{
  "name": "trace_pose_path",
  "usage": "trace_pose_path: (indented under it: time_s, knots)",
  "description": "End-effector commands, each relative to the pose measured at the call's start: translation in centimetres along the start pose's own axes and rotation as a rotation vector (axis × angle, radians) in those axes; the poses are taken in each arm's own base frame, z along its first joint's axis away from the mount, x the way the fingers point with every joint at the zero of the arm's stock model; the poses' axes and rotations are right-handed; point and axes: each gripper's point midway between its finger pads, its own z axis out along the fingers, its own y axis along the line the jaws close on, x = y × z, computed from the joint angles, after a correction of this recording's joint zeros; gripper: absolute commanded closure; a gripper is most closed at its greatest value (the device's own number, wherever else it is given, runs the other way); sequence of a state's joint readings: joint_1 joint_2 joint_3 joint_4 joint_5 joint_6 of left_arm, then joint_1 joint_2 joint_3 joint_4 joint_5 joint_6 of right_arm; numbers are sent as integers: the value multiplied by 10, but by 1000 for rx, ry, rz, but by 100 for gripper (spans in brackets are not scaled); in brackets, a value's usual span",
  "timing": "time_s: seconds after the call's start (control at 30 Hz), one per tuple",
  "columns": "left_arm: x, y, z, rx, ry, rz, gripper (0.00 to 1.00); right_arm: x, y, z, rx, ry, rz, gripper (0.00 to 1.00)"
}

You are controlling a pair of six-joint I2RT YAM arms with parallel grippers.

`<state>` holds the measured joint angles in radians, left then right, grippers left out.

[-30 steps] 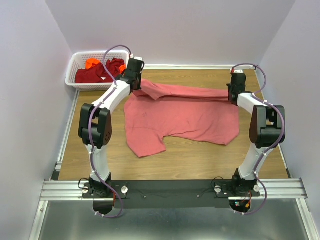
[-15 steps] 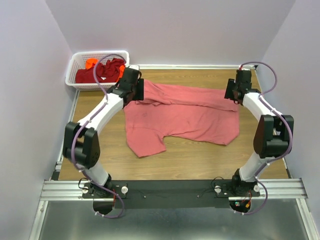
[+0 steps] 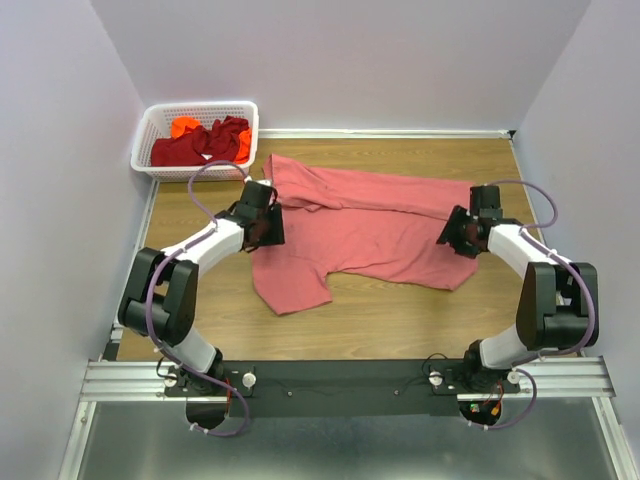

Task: Fold and stack the t-shirts
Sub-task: Fold the tshirt

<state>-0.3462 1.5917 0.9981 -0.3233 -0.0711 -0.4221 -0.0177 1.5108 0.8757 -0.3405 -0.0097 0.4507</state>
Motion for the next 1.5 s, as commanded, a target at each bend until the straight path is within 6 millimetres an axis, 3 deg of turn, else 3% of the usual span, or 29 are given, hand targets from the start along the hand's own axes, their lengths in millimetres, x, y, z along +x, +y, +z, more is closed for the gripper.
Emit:
trace_pose_path:
  time_s: [0.0,0.03,0.1,0.13,0.2,0.27,0.37,0.47,0.53,0.57,0.67,0.73,0.8,0.83,0.97,1.0,1.17,1.27,1.37,1.47]
  knots:
    - [37,-11,8,92,86,-78,38,21,-20,-1,48,44,99,36]
    - [53,-8,11,90,121,-87,40,21,-29,0,64,45,127,36]
    - [68,-7,10,99,155,-105,42,25,-41,1,87,55,159,36]
    - [75,-6,10,101,170,-107,51,26,-45,2,95,58,171,36]
    - [97,-4,7,104,216,-128,59,30,-56,3,118,71,207,36]
    - [120,0,3,102,260,-149,59,36,-66,4,141,84,251,36]
    - [131,-3,-9,99,277,-163,60,49,-82,2,178,108,311,36]
    - [139,-18,-30,165,301,-202,61,55,-110,-3,272,103,360,36]
    - [153,-23,-40,178,340,-217,61,55,-122,-10,313,88,390,36]
    - [170,-25,-45,182,375,-209,61,55,-129,-14,334,84,420,36]
    - [190,-32,-62,222,413,-264,61,50,-136,-22,360,46,438,36]
    - [191,-34,-72,238,401,-285,59,39,-130,-26,335,21,428,35]
    - [174,-37,-81,257,338,-287,53,26,-123,-30,295,-4,416,35]
    - [161,-35,-82,236,289,-287,45,12,-116,-33,258,-29,402,35]
    - [75,-49,-101,257,70,-290,30,-20,-89,-38,117,-63,342,35]
    - [63,-48,-101,254,43,-287,27,-24,-85,-39,97,-70,334,35]
    - [-4,-14,-83,193,-126,-316,24,-44,-66,-34,-6,-81,330,35]
    - [-30,-3,-58,152,-157,-297,31,-54,-66,-28,-4,-81,328,36]
    - [-51,-7,-44,157,-169,-265,36,-62,-71,-21,22,-97,341,39]
    - [-46,-8,-22,153,-110,-233,37,-68,-76,-11,51,-95,350,41]
